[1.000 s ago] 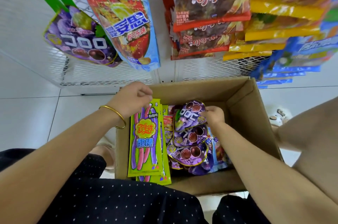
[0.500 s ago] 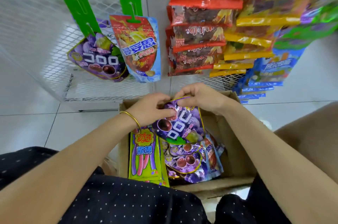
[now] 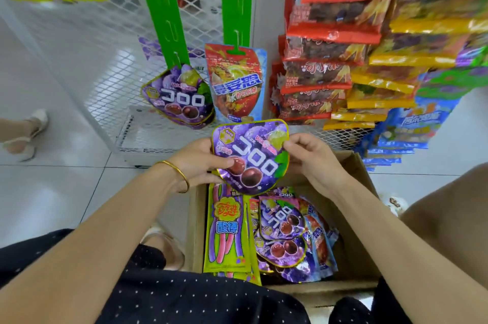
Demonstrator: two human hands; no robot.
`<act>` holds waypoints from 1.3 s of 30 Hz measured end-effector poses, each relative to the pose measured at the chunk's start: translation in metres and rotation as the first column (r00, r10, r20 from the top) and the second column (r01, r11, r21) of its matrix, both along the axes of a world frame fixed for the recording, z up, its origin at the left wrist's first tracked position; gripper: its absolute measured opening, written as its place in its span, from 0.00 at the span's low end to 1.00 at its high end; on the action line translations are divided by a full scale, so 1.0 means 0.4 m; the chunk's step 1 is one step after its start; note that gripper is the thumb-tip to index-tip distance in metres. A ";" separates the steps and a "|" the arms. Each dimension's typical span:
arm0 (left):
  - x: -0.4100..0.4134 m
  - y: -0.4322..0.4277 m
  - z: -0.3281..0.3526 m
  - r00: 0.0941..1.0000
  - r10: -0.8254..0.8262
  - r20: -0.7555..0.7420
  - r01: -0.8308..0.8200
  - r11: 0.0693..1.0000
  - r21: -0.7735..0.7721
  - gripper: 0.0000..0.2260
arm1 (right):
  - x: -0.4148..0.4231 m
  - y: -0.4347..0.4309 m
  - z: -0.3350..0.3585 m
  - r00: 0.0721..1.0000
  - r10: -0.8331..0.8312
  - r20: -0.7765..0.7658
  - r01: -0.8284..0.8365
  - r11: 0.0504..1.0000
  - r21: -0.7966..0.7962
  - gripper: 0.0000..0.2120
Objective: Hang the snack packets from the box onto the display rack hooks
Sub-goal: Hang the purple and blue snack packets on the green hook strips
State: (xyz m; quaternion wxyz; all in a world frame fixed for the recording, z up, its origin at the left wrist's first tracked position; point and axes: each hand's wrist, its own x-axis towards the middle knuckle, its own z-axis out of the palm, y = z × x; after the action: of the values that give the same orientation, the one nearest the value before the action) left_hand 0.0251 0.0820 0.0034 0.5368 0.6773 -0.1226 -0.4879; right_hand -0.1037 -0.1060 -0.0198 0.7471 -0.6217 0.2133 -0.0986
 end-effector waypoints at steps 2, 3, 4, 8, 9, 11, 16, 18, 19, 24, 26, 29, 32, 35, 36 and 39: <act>0.031 0.019 0.045 0.988 -0.139 0.066 0.132 0.986 0.107 0.16 | 0.026 0.024 0.040 0.999 -0.001 0.053 0.010 0.983 -0.183 0.09; 0.056 0.033 0.074 0.968 -0.210 0.134 0.183 0.964 0.194 0.16 | 0.038 0.035 0.063 0.998 0.016 0.055 0.003 0.942 -0.335 0.09; 0.087 0.046 0.107 0.946 -0.245 0.213 0.183 0.945 0.271 0.15 | 0.054 0.043 0.085 0.997 0.042 0.059 -0.008 0.874 -0.485 0.08; 0.220 0.075 0.202 0.803 0.095 0.588 -0.207 0.970 0.125 0.11 | 0.136 0.097 0.165 0.983 0.073 0.171 0.087 0.634 -0.769 0.03; 0.249 0.068 0.218 0.725 0.228 0.649 -0.307 0.952 0.008 0.12 | 0.162 0.113 0.184 0.980 0.070 0.185 0.105 0.611 -0.785 0.01; 0.286 0.042 0.246 0.586 0.388 0.711 -0.389 0.905 -0.173 0.14 | 0.216 0.143 0.217 0.974 0.075 0.214 0.127 0.600 -0.789 0.05; 0.353 -0.011 0.265 0.482 0.460 0.746 -0.426 0.867 -0.260 0.13 | 0.352 0.174 0.251 0.950 0.125 0.286 0.180 0.529 -0.829 0.08; 0.364 -0.012 0.271 0.488 0.452 0.747 -0.419 0.872 -0.253 0.11 | 0.390 0.177 0.254 0.947 0.114 0.302 0.213 0.483 -0.849 0.10; 0.365 -0.010 0.274 0.507 0.443 0.739 -0.409 0.879 -0.246 0.11 | 0.404 0.180 0.256 0.946 0.098 0.308 0.229 0.467 -0.854 0.13; 0.355 -0.001 0.280 0.651 0.399 0.646 -0.335 0.914 -0.228 0.19 | 0.436 0.190 0.254 0.935 0.063 0.350 0.290 0.433 -0.853 0.19; 0.350 0.003 0.281 0.660 0.397 0.638 -0.326 0.916 -0.233 0.27 | 0.440 0.191 0.252 0.936 0.069 0.345 0.283 0.436 -0.854 0.20; 0.352 0.001 0.278 0.675 0.400 0.620 -0.316 0.916 -0.247 0.29 | 0.440 0.192 0.253 0.938 0.063 0.341 0.282 0.434 -0.856 0.20; 0.349 0.003 0.280 0.695 0.386 0.606 -0.300 0.922 -0.244 0.29 | 0.440 0.195 0.253 0.939 0.060 0.340 0.282 0.433 -0.856 0.19; 0.339 0.003 0.283 0.699 0.381 0.604 -0.291 0.924 -0.246 0.28 | 0.441 0.198 0.249 0.939 0.046 0.340 0.288 0.435 -0.853 0.19; 0.336 0.002 0.284 0.698 0.378 0.608 -0.292 0.926 -0.240 0.26 | 0.441 0.199 0.244 0.944 0.038 0.328 0.280 0.437 -0.855 0.19; 0.337 -0.001 0.279 0.690 0.355 0.631 -0.286 0.934 -0.213 0.17 | 0.435 0.203 0.206 0.966 0.049 0.254 0.209 0.431 -0.878 0.21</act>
State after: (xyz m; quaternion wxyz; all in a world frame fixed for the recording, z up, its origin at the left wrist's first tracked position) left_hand 0.1598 0.0816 0.1149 0.5679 0.7890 -0.2076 -0.1093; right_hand 0.0703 -0.0248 0.0628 0.3161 -0.8953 0.0654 -0.3069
